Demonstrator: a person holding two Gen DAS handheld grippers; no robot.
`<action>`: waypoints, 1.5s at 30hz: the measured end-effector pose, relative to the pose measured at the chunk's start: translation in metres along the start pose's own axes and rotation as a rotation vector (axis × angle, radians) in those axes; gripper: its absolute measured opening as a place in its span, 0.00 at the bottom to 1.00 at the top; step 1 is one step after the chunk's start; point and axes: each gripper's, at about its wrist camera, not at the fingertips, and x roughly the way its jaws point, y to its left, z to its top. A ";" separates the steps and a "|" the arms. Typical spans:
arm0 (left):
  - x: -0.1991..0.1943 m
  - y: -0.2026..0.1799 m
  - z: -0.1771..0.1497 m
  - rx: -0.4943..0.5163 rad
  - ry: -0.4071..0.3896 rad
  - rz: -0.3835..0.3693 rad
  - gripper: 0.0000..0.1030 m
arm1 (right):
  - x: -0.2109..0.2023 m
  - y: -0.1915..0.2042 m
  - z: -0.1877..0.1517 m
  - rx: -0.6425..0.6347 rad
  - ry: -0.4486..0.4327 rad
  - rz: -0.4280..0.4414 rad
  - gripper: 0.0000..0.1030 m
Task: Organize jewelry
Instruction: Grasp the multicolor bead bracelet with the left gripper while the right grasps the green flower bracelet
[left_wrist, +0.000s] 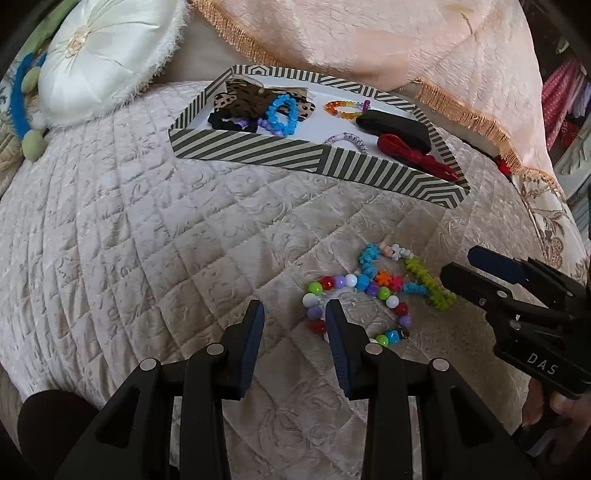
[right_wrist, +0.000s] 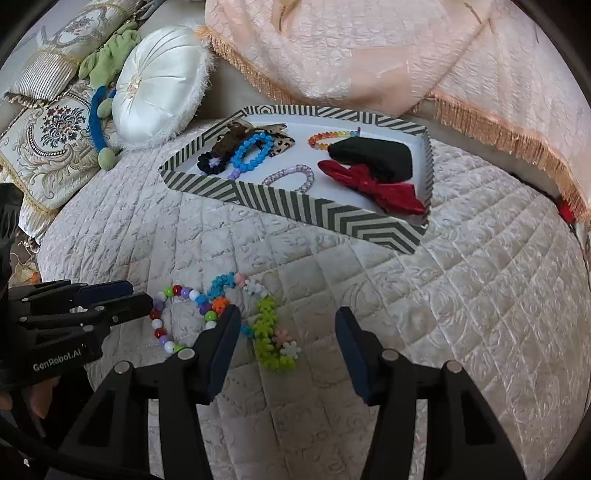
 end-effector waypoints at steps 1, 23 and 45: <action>0.000 -0.001 0.001 0.005 -0.003 0.006 0.21 | 0.001 0.000 0.001 0.002 -0.001 0.003 0.54; 0.029 -0.017 0.009 0.054 0.043 0.013 0.23 | 0.044 0.007 0.006 -0.117 0.080 0.022 0.16; -0.047 -0.011 0.102 0.123 -0.162 -0.069 0.00 | -0.052 -0.006 0.087 -0.084 -0.167 0.044 0.16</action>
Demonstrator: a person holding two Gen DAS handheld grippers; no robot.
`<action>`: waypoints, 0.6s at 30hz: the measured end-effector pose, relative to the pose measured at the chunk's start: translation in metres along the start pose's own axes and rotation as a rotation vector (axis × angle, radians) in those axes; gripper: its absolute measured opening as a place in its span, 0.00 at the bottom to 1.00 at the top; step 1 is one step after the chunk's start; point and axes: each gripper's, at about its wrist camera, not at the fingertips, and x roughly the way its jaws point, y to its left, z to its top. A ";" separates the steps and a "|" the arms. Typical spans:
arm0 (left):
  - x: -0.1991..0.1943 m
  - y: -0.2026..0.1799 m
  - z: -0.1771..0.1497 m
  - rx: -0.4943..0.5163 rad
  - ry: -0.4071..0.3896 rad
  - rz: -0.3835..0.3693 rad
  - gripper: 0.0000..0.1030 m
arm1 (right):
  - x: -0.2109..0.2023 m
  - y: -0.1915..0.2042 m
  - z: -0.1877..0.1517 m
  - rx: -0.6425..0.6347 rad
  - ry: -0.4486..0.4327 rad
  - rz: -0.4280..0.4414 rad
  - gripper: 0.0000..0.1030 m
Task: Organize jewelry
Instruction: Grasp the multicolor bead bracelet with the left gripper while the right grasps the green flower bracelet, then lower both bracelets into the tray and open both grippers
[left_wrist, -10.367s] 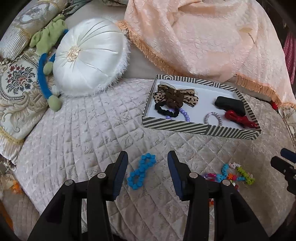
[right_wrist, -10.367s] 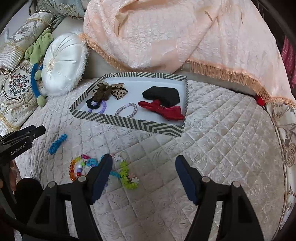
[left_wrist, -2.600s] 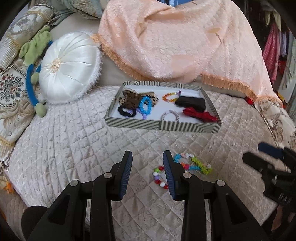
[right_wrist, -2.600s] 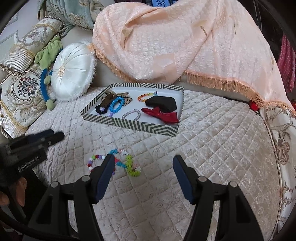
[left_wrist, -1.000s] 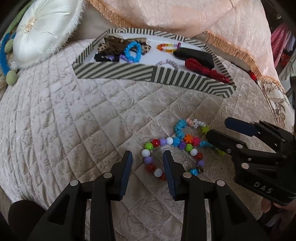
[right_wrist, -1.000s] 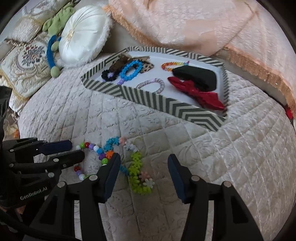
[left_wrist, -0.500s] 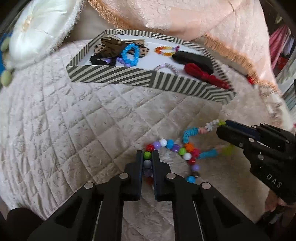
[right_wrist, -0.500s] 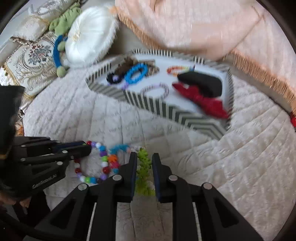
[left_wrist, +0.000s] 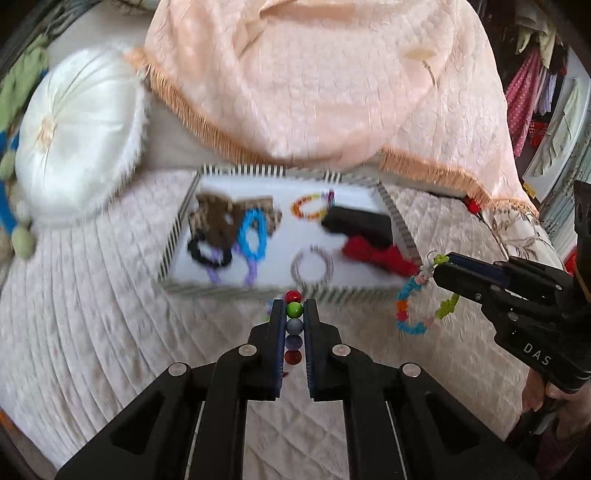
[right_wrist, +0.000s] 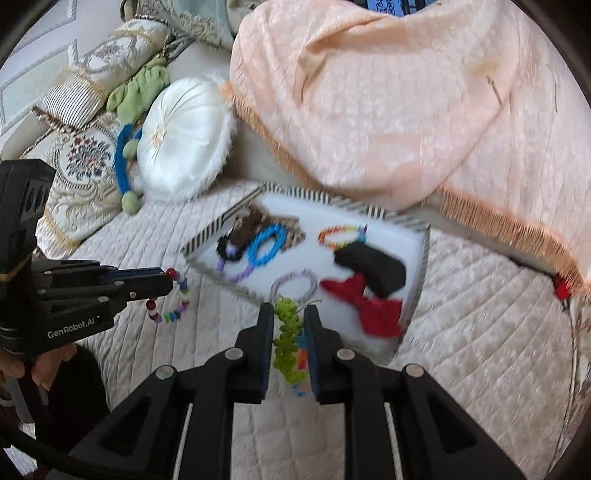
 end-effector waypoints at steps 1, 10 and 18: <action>0.003 0.000 0.008 0.008 -0.002 0.009 0.00 | 0.002 -0.003 0.007 0.004 -0.006 -0.002 0.16; 0.073 0.004 0.055 -0.015 0.053 -0.050 0.00 | 0.069 -0.023 0.065 0.062 0.004 0.002 0.16; 0.126 0.030 0.058 -0.066 0.120 0.006 0.00 | 0.157 -0.048 0.084 0.148 0.093 0.042 0.16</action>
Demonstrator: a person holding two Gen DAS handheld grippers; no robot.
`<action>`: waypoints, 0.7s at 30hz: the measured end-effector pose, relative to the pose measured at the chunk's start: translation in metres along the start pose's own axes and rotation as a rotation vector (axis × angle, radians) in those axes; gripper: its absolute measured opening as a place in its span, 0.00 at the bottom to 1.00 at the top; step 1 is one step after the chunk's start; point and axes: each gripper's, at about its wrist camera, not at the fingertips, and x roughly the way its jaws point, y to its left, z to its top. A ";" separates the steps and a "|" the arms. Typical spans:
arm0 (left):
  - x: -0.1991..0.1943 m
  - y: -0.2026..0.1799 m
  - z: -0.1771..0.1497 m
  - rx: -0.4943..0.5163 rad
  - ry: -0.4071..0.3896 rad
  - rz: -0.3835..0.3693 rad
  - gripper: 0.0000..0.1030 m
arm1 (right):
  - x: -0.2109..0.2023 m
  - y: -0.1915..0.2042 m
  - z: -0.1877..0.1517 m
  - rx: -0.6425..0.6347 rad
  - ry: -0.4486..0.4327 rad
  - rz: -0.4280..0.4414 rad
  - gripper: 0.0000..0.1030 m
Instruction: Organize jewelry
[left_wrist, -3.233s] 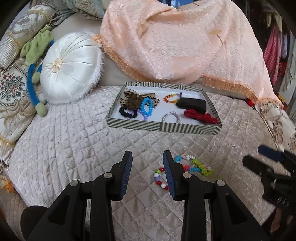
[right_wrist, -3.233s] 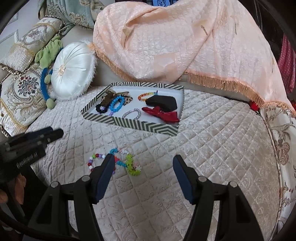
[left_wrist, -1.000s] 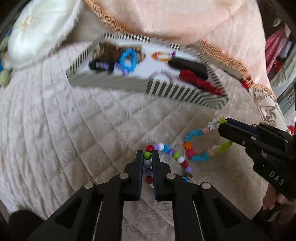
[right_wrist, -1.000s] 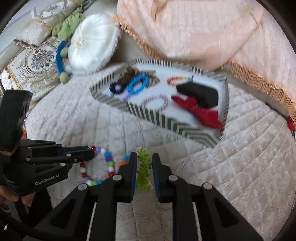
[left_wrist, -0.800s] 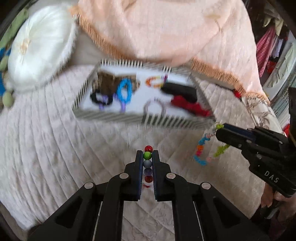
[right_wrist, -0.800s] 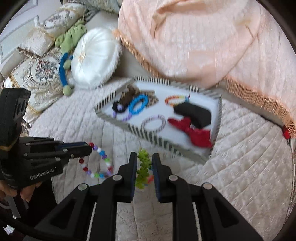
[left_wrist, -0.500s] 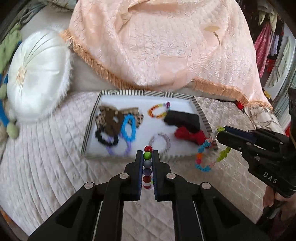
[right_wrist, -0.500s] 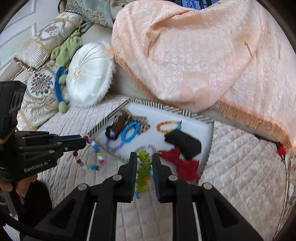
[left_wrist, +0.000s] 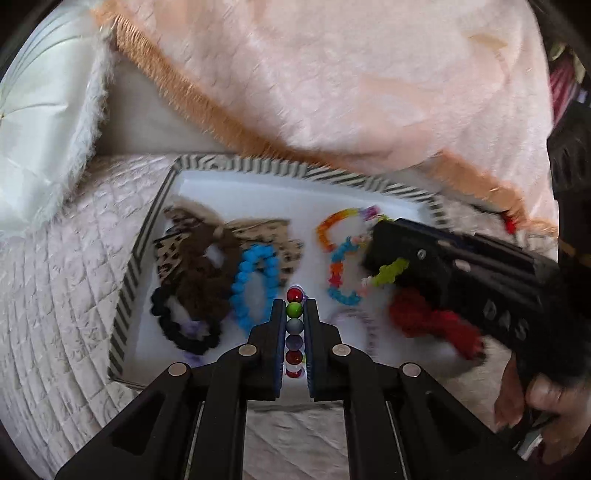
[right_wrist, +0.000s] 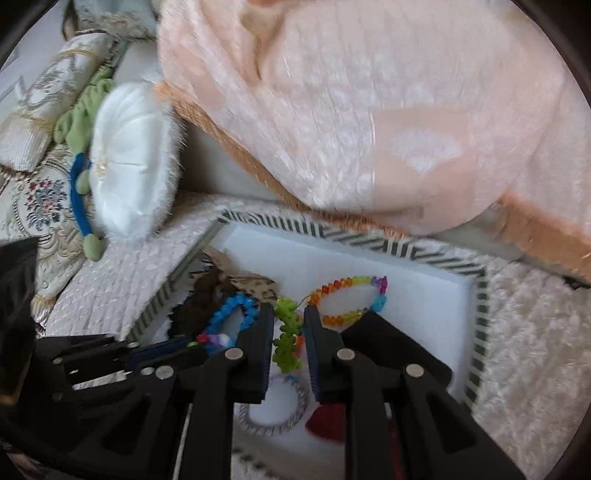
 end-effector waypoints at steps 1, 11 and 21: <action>0.005 0.002 -0.002 0.004 0.009 0.018 0.00 | 0.011 -0.005 -0.001 0.005 0.021 -0.021 0.16; -0.004 -0.002 -0.025 0.057 -0.005 0.112 0.27 | 0.004 -0.023 -0.027 0.063 0.029 -0.058 0.33; -0.066 -0.020 -0.064 0.055 -0.148 0.197 0.27 | -0.080 -0.002 -0.077 0.067 -0.104 -0.164 0.53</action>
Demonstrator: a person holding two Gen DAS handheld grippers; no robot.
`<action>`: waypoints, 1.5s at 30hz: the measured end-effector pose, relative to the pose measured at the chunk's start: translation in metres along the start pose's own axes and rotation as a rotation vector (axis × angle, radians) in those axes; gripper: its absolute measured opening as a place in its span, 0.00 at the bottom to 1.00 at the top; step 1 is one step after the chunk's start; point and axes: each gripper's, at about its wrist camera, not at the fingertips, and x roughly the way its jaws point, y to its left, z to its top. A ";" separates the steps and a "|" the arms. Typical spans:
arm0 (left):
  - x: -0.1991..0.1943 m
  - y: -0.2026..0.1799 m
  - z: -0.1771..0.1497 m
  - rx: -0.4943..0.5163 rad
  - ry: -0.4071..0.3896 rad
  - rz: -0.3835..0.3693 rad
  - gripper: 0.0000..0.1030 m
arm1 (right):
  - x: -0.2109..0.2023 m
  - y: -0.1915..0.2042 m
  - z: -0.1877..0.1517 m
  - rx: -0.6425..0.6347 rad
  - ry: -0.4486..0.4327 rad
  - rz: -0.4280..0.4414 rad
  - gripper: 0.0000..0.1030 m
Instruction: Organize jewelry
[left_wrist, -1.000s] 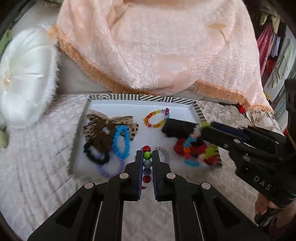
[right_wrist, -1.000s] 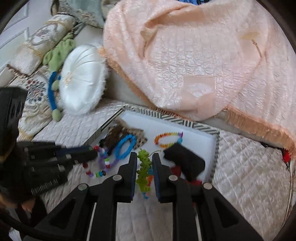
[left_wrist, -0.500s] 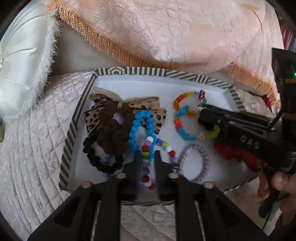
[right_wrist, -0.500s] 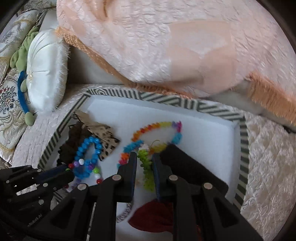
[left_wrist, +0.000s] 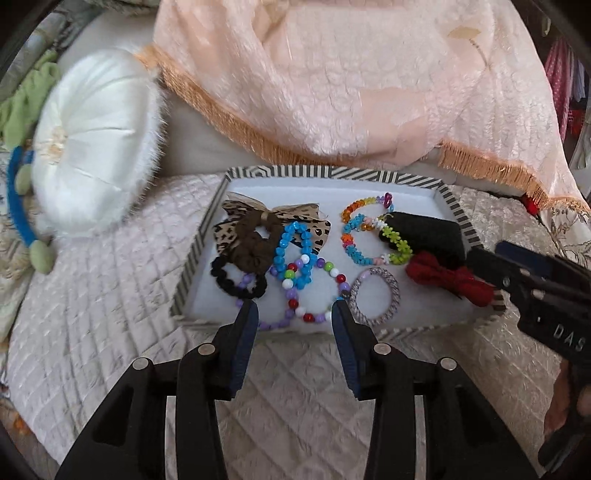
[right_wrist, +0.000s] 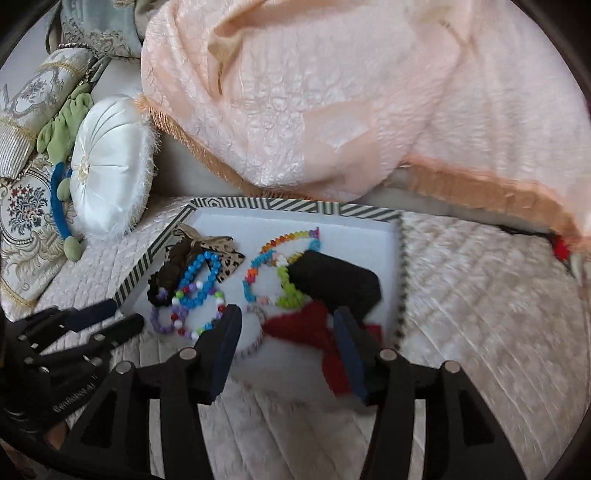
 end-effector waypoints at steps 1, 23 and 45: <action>-0.006 0.000 -0.002 -0.006 -0.011 0.003 0.27 | -0.008 0.001 -0.005 0.006 -0.011 -0.005 0.54; -0.094 -0.012 -0.035 -0.039 -0.187 0.072 0.27 | -0.100 0.022 -0.046 0.036 -0.133 -0.080 0.67; -0.107 -0.013 -0.040 -0.041 -0.205 0.091 0.27 | -0.108 0.036 -0.051 0.005 -0.124 -0.088 0.71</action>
